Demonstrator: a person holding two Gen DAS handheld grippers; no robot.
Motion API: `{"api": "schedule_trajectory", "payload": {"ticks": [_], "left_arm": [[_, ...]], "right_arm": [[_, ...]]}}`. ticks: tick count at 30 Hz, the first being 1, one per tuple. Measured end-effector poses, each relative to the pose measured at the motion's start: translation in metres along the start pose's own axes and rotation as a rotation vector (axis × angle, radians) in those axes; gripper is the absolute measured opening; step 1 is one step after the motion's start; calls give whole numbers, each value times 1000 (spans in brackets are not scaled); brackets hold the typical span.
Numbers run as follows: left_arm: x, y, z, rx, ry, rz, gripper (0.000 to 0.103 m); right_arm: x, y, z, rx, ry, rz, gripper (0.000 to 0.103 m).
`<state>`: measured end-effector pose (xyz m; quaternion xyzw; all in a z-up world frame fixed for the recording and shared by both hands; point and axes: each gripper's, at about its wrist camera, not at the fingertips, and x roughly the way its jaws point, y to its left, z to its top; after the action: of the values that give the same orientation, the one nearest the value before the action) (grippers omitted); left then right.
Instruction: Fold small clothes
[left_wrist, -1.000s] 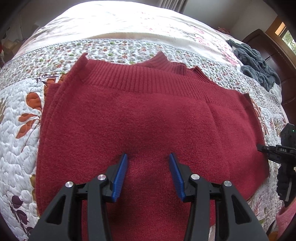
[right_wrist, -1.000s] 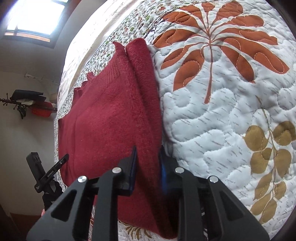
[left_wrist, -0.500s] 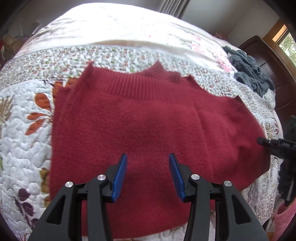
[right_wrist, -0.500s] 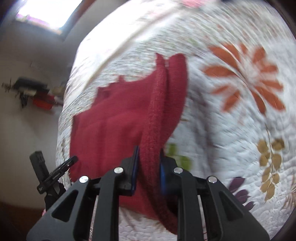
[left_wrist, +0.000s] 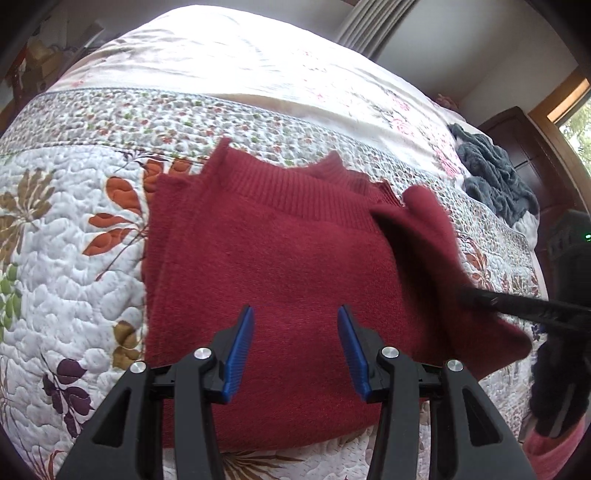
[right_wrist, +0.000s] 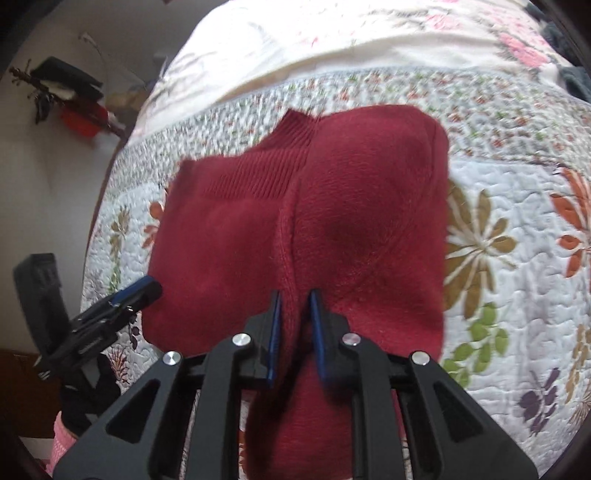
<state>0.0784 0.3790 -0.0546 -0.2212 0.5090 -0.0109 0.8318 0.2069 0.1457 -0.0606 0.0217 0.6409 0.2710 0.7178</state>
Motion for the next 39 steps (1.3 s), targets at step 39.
{"api": "schedule_trajectory", "payload": {"ticks": [39], "left_arm": [[109, -80, 25, -172, 200, -310, 51]], "right_arm": [[-23, -144, -82, 298, -80, 230, 32]]}}
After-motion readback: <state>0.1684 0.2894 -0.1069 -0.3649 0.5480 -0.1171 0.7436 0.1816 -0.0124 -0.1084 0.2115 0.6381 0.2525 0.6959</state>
